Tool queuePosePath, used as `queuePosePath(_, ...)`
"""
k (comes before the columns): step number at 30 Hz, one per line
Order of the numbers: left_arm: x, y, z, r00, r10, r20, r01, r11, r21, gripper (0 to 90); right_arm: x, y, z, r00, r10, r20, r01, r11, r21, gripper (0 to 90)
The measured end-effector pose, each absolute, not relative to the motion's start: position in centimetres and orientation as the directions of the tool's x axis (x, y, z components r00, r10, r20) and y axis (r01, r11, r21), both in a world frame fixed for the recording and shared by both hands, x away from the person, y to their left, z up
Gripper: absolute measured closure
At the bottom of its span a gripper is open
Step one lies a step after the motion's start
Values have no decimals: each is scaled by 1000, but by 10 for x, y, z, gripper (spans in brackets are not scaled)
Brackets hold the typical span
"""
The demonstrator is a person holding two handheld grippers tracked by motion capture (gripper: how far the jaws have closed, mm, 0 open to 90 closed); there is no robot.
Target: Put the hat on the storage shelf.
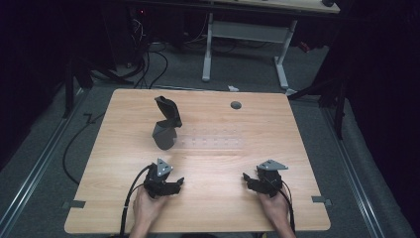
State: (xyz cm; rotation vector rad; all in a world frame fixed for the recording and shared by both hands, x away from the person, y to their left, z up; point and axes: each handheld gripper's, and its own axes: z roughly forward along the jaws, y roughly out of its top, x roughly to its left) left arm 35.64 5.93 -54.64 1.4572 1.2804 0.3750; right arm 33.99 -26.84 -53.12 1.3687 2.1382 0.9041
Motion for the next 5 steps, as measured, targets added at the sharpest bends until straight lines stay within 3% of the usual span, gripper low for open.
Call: queuePosePath(5,357,60,-546,349,846,-402,483,205,851,275,340,-268,-531,-412,911,-19,621,296,726,358)
